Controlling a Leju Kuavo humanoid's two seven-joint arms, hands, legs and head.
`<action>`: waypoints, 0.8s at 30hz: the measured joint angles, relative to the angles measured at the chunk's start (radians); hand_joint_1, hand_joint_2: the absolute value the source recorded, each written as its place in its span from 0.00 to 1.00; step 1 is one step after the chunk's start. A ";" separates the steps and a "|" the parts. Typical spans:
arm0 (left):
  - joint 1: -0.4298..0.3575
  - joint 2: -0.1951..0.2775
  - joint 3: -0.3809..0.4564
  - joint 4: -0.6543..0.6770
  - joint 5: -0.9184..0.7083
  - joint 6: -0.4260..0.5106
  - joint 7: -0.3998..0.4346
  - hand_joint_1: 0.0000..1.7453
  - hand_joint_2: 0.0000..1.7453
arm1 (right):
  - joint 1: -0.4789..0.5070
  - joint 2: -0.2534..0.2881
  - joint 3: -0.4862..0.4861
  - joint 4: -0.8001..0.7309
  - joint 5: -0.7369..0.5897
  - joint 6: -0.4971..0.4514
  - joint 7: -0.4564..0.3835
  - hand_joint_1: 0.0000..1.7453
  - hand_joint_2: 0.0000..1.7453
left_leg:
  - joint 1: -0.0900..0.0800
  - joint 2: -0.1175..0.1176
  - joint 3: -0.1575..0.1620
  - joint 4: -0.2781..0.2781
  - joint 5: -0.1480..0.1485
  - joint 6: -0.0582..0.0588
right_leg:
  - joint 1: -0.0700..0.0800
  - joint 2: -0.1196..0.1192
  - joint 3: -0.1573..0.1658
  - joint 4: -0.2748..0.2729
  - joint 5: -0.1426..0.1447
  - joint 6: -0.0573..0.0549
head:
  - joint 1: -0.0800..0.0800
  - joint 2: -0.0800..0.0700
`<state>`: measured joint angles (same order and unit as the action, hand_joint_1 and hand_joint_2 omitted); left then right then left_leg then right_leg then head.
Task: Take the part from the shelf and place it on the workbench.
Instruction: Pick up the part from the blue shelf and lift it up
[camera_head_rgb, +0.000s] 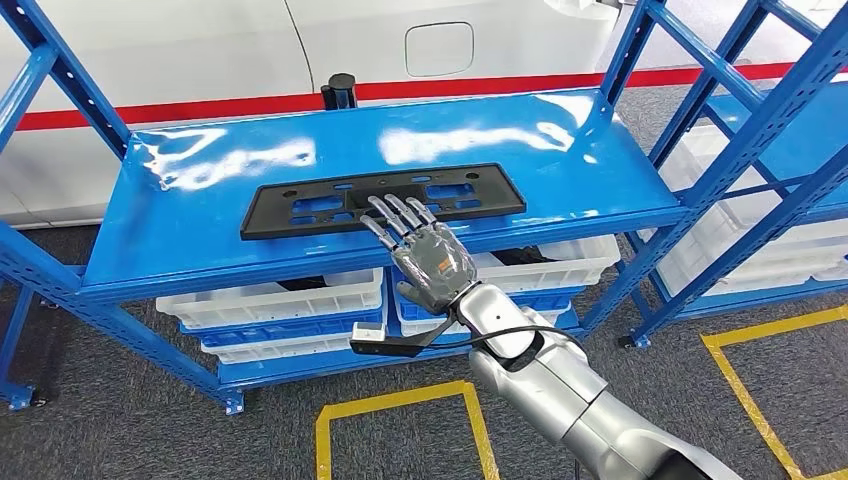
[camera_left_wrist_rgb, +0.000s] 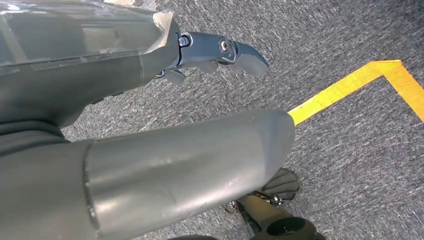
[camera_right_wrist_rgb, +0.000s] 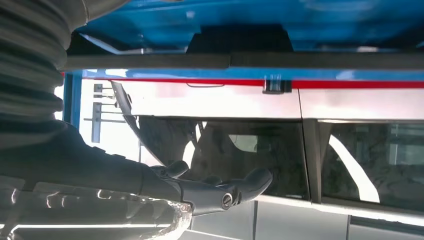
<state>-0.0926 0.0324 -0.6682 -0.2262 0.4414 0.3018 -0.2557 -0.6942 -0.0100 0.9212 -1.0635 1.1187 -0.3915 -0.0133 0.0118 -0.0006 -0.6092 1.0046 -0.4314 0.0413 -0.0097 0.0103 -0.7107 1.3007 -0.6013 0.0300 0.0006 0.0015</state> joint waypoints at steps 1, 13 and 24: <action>0.001 0.000 0.000 0.000 0.000 -0.001 0.000 0.00 0.00 | 0.003 -0.002 0.002 0.001 0.000 0.000 0.000 0.00 1.00 | -0.001 -0.001 0.006 0.000 -0.005 0.000 | 0.000 0.000 -0.016 0.006 0.012 0.006 | 0.000 0.000; -0.001 -0.002 0.000 0.000 0.000 -0.007 0.001 0.00 0.00 | -0.004 0.008 0.023 0.001 -0.009 0.001 -0.002 0.00 1.00 | 0.000 -0.003 -0.030 0.156 -0.125 -0.055 | -0.006 -0.005 0.122 -0.304 0.163 -0.040 | -0.008 0.000; 0.003 0.000 0.000 0.000 0.005 -0.008 0.002 0.00 0.00 | -0.005 0.011 0.043 0.000 -0.017 0.001 0.000 0.00 1.00 | 0.000 -0.006 0.005 0.004 -0.006 -0.042 | 0.004 0.004 0.163 -0.305 0.122 -0.013 | -0.008 0.000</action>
<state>-0.0898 0.0320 -0.6686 -0.2258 0.4459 0.2942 -0.2541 -0.6997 0.0010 0.9642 -1.0631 1.1020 -0.3902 -0.0137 0.0121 -0.0061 -0.6038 1.0082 -0.4373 -0.0009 -0.0057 0.0138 -0.5478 0.9956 -0.4798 0.0169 -0.0076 0.0015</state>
